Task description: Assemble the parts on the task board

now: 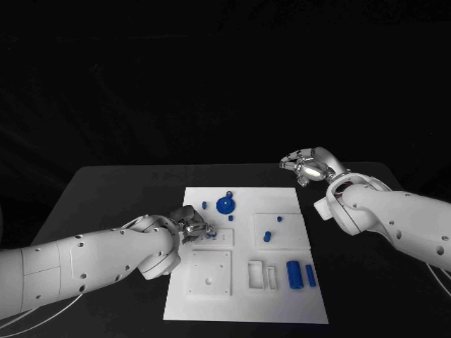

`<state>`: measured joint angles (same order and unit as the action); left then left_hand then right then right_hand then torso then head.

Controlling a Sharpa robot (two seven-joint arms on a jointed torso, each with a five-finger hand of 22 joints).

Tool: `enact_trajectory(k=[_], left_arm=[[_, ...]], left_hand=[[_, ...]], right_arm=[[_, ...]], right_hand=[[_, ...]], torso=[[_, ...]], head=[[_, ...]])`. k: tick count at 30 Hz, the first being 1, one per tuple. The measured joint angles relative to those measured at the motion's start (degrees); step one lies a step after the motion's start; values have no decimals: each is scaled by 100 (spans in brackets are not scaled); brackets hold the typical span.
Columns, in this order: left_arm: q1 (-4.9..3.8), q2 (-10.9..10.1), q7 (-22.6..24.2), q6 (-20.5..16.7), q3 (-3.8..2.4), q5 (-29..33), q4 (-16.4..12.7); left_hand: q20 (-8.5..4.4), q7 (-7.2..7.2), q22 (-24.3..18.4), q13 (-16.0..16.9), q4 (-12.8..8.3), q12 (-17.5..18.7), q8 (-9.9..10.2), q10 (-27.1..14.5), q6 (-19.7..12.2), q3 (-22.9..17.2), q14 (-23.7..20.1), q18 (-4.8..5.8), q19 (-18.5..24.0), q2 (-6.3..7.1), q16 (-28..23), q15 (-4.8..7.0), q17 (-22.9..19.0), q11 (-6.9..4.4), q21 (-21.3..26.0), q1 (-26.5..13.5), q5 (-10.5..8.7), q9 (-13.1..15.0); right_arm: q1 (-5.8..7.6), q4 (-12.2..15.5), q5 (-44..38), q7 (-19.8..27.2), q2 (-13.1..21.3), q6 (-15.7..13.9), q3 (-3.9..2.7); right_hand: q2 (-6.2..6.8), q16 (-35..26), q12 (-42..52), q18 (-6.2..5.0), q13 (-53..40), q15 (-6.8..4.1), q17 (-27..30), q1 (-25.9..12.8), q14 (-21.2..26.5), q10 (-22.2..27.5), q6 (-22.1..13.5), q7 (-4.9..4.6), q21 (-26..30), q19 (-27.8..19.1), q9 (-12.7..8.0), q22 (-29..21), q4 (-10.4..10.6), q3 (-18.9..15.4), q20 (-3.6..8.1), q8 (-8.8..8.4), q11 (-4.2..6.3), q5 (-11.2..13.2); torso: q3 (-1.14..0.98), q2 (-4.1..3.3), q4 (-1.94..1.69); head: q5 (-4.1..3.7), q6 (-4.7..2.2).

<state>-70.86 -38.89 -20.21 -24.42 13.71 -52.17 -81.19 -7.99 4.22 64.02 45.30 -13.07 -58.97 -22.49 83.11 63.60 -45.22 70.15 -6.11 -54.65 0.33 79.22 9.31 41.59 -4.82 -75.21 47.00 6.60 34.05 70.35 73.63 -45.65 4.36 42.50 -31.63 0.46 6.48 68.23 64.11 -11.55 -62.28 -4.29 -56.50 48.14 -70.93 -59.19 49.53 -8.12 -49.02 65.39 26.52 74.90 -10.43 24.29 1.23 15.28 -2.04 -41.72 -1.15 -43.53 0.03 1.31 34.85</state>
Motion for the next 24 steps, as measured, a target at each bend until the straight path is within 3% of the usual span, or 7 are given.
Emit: enact_trajectory(k=[13,16,21,24], left_arm=[[-5,59,-130,189,-7,-239,44],[-9,70,-144,219,-10,-289,58],[-11,83,-162,243,-12,-354,68],[-12,88,-171,252,-13,-379,70]], left_hand=[[1,0,0,-2,-8,-27,-29,0,0,-86,0,-60,-1,74,25,0,-5,0,-23,-74,-25,0],[5,0,0,-8,-9,-53,-49,0,0,-117,0,-60,-4,156,48,0,-14,0,-23,-25,-25,0],[-1,-1,-10,-22,-25,-66,-64,0,1,-213,0,-60,-46,297,48,0,-31,0,-22,79,-227,-11],[-2,-2,-16,-29,-17,-66,-65,0,2,-237,0,-59,-48,306,48,0,-38,0,-22,88,-290,-21]], right_arm=[[0,8,4,-2,13,0,0],[0,9,4,-2,17,0,0],[0,11,6,-3,17,0,0],[0,10,6,-3,16,0,0]], right_hand=[[0,0,0,-2,4,0,0,0,0,0,-1,2,0,0,1,4,0,0,0,0,0,0],[0,0,-1,-2,4,1,0,0,1,0,-2,3,0,0,1,4,0,0,0,0,0,0],[0,0,-1,-2,8,1,0,0,1,0,-3,3,0,0,1,4,0,0,0,0,0,0],[0,0,-1,-2,9,2,0,0,2,0,-3,4,0,0,1,4,0,0,0,0,0,0]], torso=[[-3,-1,5],[-3,-1,5],[-2,-1,4],[-1,-1,3]], head=[[13,7],[15,10],[16,13],[16,12]])
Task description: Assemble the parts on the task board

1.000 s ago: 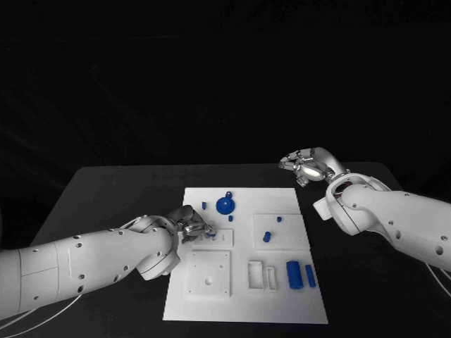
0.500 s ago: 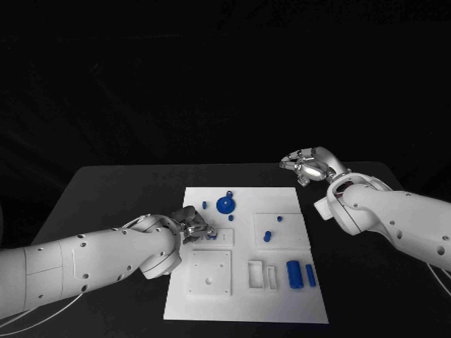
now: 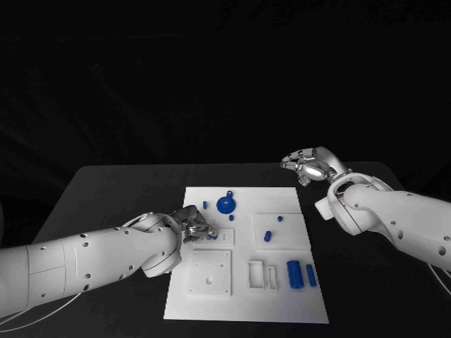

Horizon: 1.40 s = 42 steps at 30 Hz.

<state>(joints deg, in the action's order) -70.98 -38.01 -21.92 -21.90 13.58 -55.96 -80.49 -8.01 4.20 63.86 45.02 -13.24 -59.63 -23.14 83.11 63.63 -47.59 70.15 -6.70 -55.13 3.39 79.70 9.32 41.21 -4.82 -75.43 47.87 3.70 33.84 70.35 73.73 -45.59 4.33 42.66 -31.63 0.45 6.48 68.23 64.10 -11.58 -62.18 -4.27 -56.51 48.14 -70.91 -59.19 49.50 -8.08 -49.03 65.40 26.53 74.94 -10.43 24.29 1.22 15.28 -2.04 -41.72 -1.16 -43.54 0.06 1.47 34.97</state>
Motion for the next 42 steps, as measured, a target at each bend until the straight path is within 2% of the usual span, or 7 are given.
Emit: enact_trajectory(k=[7,25,27,29,33,42], left_arm=[[-6,11,-21,49,-5,-86,6],[-12,27,-52,139,-9,-386,5],[-12,28,-52,148,-9,-416,4],[-9,28,-56,164,-6,-439,4],[-8,26,-63,193,-5,-471,1],[-9,26,-68,251,-6,-501,-8]], left_hand=[[-1,-3,0,-7,12,-27,-33,0,3,10,0,2,-1,94,22,0,-8,0,-22,94,-66,-24],[2,-4,-11,-6,90,-83,-105,0,4,124,0,7,2,297,89,1,-13,0,-44,294,-67,-13],[2,-4,-11,-6,76,-94,-113,0,4,224,-1,6,2,303,89,1,-18,0,-49,299,-55,-12],[2,-17,-11,-6,-42,-116,-154,-9,17,524,20,6,2,285,124,26,-26,-9,-89,282,135,6],[2,-58,-11,-5,-113,-116,-156,-19,58,685,19,0,2,260,129,61,-36,-22,-89,268,157,6],[2,-97,-29,-17,26,-116,-161,-32,97,836,18,-2,2,250,129,85,-56,-36,-89,278,206,-28]], right_arm=[[0,-2,3,0,1,0,0],[0,-5,27,-1,5,1,0],[0,-6,29,-1,5,1,0],[0,-9,31,-1,5,1,0],[0,-11,33,-1,5,1,0],[-1,-14,37,-1,6,1,0]], right_hand=[[0,0,0,-1,0,1,0,0,1,0,0,1,0,0,0,0,0,0,0,0,0,-22],[0,0,-1,-1,5,2,0,0,3,0,-7,8,0,0,1,-2,16,-16,0,0,0,-22],[0,0,-1,-2,5,8,0,0,8,0,3,-1,0,0,1,-2,16,-16,0,0,0,-22],[0,0,1,-1,5,8,1,0,9,0,5,-3,0,0,1,-2,16,-16,0,0,0,-49],[-18,0,18,-1,10,9,5,-18,9,0,6,-3,0,0,1,-2,16,-16,0,0,0,-50],[-23,0,18,-2,16,-11,5,-23,-11,-1,21,-2,0,31,1,-2,16,-16,10,0,-1,-79]], torso=[[3,0,-3],[7,0,-3],[7,0,-3],[7,0,-4],[7,0,-4],[8,1,-3]], head=[[3,-1],[14,9],[15,9],[16,13],[20,15],[30,18]])
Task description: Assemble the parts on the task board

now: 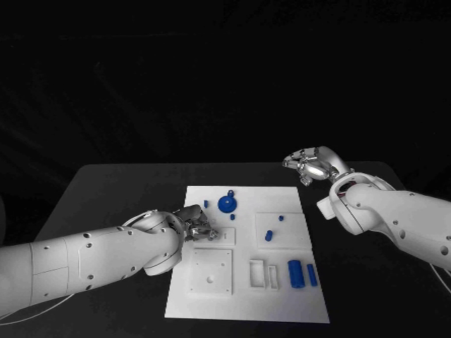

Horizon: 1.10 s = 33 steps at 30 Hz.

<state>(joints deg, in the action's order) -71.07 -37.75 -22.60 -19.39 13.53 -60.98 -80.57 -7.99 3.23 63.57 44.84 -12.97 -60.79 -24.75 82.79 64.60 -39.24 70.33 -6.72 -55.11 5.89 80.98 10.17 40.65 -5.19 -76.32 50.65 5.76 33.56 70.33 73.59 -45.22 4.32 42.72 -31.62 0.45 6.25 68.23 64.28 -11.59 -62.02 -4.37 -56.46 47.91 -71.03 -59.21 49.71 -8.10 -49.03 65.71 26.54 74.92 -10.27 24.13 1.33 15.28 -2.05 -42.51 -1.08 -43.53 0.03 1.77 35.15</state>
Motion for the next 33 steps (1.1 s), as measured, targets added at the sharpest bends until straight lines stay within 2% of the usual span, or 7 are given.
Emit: enact_trajectory(k=[5,13,16,23,30,33], left_arm=[[6,3,-1,31,6,-1,0],[9,3,-1,57,7,12,-1],[9,5,1,63,7,20,-1],[7,8,9,89,1,59,6],[6,-16,23,135,-15,127,0],[9,-32,23,189,-36,158,-11]], left_hand=[[0,-123,-12,-9,126,-19,-5,-34,124,30,25,0,0,68,0,37,-12,-38,0,-68,40,-36],[0,-145,-22,-25,314,-22,-40,-41,146,38,31,1,0,-10,0,50,-32,-60,0,-190,39,-47],[0,-146,-22,-34,387,-22,-40,-43,146,28,31,1,1,-111,0,50,-38,-62,0,-274,39,-62],[-1,-146,-22,-41,401,-22,-40,-47,146,36,31,2,45,-299,23,50,-47,-66,0,-278,29,-84],[-1,-146,-17,-55,397,-22,-27,-69,146,33,32,2,45,-368,23,50,-55,-45,0,-332,39,-100],[26,-147,-15,-67,378,-22,-21,-69,146,14,32,2,72,-389,23,49,-67,-44,0,-326,-52,-117]], right_arm=[[0,-1,1,0,0,0,0],[-1,-4,3,0,0,0,0],[-3,-6,4,0,-2,0,0],[-13,-16,5,0,-7,1,0],[-35,-34,10,0,-12,2,0],[-40,-39,12,0,-17,2,0]], right_hand=[[0,0,0,-1,0,0,0,0,0,0,0,0,0,0,0,0,0,0,0,0,0,-32],[0,0,0,-1,5,0,0,0,0,0,-1,1,0,0,0,-1,0,0,0,0,0,-32],[0,0,0,-1,5,1,0,0,0,0,-1,2,0,0,0,-1,0,0,-1,0,0,-32],[0,0,-1,-1,5,1,0,0,1,0,-1,2,0,0,0,-1,0,0,-1,0,0,-32],[-18,0,-1,-1,11,2,0,-18,2,0,-1,3,0,1,0,-1,0,0,-1,0,0,-60],[-31,0,-1,-2,16,2,5,-31,2,0,-2,3,0,0,0,-1,0,0,-1,0,0,-60]], torso=[[2,0,0],[2,0,0],[3,0,0],[2,0,3],[3,-2,5],[-1,-2,4]], head=[[1,0],[-5,-8],[-7,-8],[-9,-9],[-16,-9],[-15,-7]])
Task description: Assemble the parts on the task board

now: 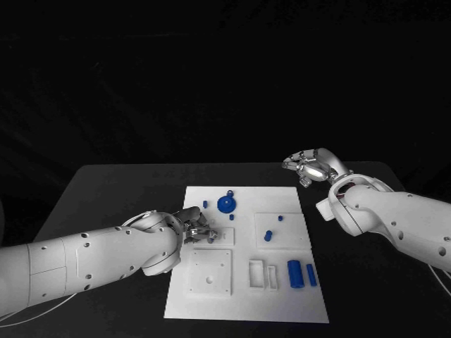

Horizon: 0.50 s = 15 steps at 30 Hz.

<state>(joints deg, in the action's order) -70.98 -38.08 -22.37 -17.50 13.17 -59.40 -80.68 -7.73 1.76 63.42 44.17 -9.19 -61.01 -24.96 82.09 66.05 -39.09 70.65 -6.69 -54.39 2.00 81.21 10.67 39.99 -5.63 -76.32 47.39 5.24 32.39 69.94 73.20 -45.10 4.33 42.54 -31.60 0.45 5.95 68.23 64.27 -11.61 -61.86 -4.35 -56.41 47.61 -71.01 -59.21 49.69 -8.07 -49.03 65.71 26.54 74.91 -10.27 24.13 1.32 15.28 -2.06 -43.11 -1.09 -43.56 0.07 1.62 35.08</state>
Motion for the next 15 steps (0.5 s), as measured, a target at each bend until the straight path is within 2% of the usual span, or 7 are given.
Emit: enact_trajectory(k=[4,6,11,15], left_arm=[[-3,-40,-1,106,-21,32,-29],[-12,-50,-1,167,-41,54,-31],[-33,-60,-4,351,-150,104,-38],[-71,-70,-6,472,-170,127,-49]], left_hand=[[-16,0,0,-15,-7,0,-18,0,0,5,-2,0,24,-3,0,2,-15,0,0,1,-129,0],[-16,-1,0,-23,-25,0,-18,0,-1,22,-12,1,25,-45,0,12,-21,0,0,43,-191,-3],[4,-10,5,-31,-38,0,-18,-21,-11,9,-21,1,45,-47,0,21,-30,20,0,44,-198,-7],[13,-12,5,-49,-55,0,-18,-22,-12,25,-21,0,95,-48,0,21,-41,21,0,45,-241,-13]], right_arm=[[-5,-6,2,0,-4,2,0],[-6,-9,3,1,-4,3,0],[-6,-20,6,1,-7,6,0],[-6,-24,8,1,-11,9,0]], right_hand=[[0,0,0,0,0,0,0,0,0,0,0,0,0,0,-5,0,31,0,0,0,0,0],[0,0,0,0,0,0,0,0,0,0,0,0,0,0,-5,0,32,0,0,0,0,0],[0,0,23,0,0,0,0,0,0,0,-1,1,0,0,-5,0,32,0,-1,0,0,0],[3,0,24,-1,-1,1,0,-3,1,0,-9,10,0,0,-5,0,32,0,-1,0,0,0]], torso=[[-2,1,-1],[-3,2,-1],[-4,5,-1],[-4,6,-1]], head=[[4,2],[5,2],[9,2],[10,-1]])
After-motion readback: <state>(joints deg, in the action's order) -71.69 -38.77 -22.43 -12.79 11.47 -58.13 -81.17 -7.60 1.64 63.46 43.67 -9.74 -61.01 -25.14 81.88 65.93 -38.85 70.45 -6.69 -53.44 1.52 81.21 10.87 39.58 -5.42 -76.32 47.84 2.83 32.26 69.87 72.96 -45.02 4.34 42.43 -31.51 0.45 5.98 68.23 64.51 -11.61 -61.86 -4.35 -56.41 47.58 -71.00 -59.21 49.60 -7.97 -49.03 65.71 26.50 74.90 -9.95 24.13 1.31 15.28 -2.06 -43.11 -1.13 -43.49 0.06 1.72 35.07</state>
